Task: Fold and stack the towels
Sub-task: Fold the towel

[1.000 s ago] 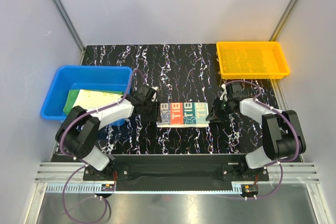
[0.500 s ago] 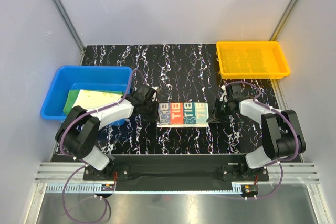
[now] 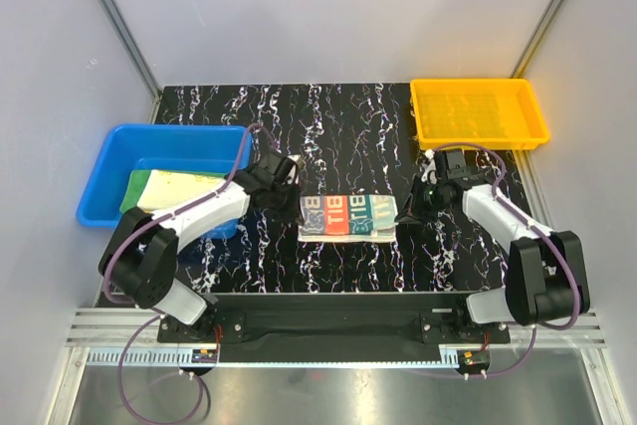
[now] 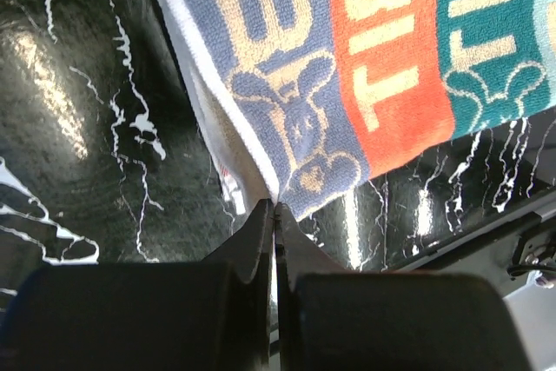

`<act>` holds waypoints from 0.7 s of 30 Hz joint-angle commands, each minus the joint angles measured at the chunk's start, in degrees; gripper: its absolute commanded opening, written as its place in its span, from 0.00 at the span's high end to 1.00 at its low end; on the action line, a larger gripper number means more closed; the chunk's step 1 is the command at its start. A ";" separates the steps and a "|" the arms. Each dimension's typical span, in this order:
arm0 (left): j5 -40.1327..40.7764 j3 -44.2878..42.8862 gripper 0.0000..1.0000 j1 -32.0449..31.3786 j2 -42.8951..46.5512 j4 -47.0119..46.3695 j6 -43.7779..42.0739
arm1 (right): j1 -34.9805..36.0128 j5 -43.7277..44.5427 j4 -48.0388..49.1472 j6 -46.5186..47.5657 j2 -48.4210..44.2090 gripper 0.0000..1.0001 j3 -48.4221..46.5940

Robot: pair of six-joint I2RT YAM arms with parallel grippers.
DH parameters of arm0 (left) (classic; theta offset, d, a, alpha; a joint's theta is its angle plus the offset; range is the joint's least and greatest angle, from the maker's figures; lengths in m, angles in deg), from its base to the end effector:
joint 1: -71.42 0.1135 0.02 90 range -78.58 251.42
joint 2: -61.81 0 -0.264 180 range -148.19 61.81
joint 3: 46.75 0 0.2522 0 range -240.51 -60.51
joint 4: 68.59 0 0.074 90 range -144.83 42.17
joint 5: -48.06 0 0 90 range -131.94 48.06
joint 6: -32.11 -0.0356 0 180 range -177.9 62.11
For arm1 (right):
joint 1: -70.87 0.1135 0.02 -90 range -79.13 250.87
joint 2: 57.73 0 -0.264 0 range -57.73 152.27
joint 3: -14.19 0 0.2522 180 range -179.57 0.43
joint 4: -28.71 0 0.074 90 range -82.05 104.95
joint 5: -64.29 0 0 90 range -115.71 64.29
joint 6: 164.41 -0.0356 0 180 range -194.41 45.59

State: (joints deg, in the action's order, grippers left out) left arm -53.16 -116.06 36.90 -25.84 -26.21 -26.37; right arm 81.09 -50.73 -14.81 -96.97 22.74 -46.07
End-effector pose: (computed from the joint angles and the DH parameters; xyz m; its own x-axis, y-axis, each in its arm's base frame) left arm 0.2448 -0.1768 0.2029 -0.9442 0.0270 -0.3282 0.1650 0.9014 -0.4004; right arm 0.2532 0.0609 0.1914 -0.9473 0.1825 -0.2632 0.0200 0.8539 0.5200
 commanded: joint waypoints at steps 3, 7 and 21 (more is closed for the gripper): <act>-2.31 5.52 1.00 -0.02 3.02 -1.89 0.29 | -0.02 0.40 1.19 -2.47 -3.04 1.00 4.39; -2.40 8.52 1.00 -0.02 1.61 -6.12 0.11 | -0.02 -0.47 4.97 -4.41 -1.63 1.00 7.65; 0.14 2.84 0.63 0.07 1.78 -1.39 -2.87 | -0.02 5.06 2.70 -4.59 -4.35 0.80 7.31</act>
State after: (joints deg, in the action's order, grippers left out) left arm -54.76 -108.09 36.76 -26.13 -29.53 -27.66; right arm 81.09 -49.20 -9.72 -101.80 21.41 -35.69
